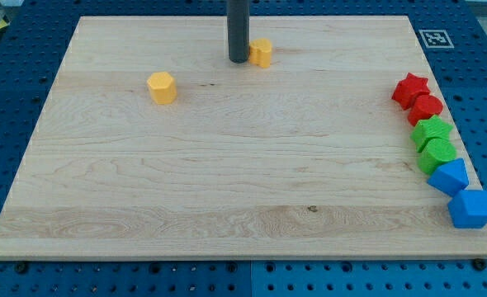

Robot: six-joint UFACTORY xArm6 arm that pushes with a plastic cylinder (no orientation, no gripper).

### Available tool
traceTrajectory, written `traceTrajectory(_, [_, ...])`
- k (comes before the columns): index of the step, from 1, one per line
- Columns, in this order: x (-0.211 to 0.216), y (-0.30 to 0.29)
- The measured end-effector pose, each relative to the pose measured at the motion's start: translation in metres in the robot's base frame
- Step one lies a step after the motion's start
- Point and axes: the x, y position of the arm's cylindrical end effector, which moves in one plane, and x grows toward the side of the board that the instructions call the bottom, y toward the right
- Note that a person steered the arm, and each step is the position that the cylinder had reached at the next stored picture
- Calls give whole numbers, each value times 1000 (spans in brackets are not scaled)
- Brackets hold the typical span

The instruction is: Slide the yellow heart to the top of the red star

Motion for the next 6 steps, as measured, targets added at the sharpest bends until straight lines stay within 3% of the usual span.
traceTrajectory(6, [-7,105])
